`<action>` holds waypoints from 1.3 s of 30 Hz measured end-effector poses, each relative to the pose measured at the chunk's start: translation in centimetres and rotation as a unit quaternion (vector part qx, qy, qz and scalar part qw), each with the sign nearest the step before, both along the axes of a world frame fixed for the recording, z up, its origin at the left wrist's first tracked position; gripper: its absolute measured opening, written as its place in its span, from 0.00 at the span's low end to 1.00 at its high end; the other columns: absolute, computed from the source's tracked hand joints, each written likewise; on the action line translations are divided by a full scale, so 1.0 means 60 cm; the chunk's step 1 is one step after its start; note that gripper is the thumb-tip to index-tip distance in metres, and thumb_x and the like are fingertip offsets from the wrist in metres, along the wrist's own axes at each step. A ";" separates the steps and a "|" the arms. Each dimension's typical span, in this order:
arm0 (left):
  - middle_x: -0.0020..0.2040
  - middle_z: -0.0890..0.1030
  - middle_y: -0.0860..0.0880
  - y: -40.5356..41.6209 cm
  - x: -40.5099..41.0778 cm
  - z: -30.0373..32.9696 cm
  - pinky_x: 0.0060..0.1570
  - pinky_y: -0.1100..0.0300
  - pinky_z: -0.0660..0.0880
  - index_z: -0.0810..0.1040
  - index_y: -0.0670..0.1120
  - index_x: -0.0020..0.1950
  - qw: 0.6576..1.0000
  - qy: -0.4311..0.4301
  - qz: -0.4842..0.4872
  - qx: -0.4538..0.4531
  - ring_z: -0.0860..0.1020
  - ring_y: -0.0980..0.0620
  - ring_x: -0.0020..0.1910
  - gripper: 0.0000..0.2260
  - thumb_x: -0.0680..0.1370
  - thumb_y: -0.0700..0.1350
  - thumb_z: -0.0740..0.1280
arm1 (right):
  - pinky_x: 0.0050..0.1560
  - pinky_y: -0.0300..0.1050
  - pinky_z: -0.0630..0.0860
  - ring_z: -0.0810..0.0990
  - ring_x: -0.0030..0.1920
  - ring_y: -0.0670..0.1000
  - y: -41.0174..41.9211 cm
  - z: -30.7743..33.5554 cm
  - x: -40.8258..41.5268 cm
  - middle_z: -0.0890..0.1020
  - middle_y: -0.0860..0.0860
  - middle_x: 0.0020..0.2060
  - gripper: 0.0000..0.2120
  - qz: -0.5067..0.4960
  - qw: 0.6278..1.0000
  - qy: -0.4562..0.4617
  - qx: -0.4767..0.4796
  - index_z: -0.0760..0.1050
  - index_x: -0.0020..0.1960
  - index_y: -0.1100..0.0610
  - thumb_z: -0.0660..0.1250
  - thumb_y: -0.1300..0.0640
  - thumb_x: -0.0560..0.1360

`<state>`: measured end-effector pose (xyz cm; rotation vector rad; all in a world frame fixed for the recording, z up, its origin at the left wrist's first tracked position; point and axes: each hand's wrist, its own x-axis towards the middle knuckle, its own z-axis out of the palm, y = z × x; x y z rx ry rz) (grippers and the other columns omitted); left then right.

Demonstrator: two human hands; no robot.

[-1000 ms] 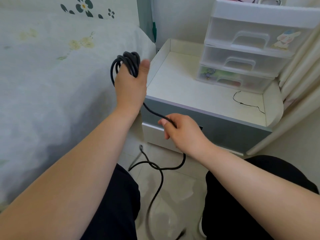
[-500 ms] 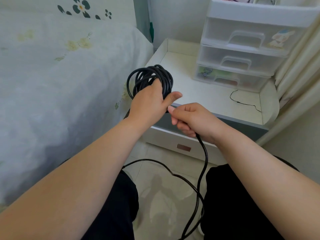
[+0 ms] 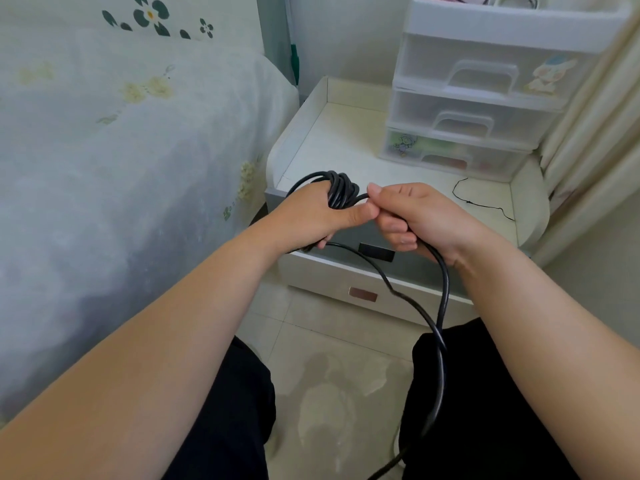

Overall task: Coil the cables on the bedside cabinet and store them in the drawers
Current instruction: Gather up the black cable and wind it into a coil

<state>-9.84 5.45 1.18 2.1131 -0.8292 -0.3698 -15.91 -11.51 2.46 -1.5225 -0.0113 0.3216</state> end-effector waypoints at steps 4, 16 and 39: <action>0.29 0.70 0.49 0.003 0.004 0.004 0.31 0.58 0.71 0.72 0.38 0.48 0.998 0.062 -0.015 0.017 0.71 0.53 0.25 0.20 0.70 0.52 0.75 | 0.22 0.36 0.55 0.59 0.20 0.45 -0.006 -0.005 0.007 0.63 0.47 0.20 0.17 0.001 1.000 -0.006 -0.001 0.73 0.37 0.58 0.57 0.52 0.81; 0.28 0.76 0.48 0.019 -0.012 0.008 0.38 0.57 0.76 0.73 0.44 0.38 0.987 0.159 -0.031 -0.024 0.78 0.50 0.29 0.13 0.79 0.50 0.65 | 0.29 0.33 0.63 0.63 0.25 0.41 -0.014 -0.017 0.028 0.68 0.42 0.22 0.14 -0.107 0.942 -0.174 -0.268 0.73 0.34 0.57 0.69 0.50 0.73; 0.20 0.61 0.53 0.020 -0.039 0.040 0.22 0.62 0.64 0.69 0.46 0.37 0.886 0.362 0.049 -0.284 0.59 0.55 0.18 0.26 0.77 0.67 0.51 | 0.36 0.44 0.73 0.76 0.35 0.48 0.023 -0.073 0.056 0.76 0.47 0.36 0.09 -0.022 0.895 -0.123 -0.428 0.69 0.47 0.49 0.57 0.63 0.78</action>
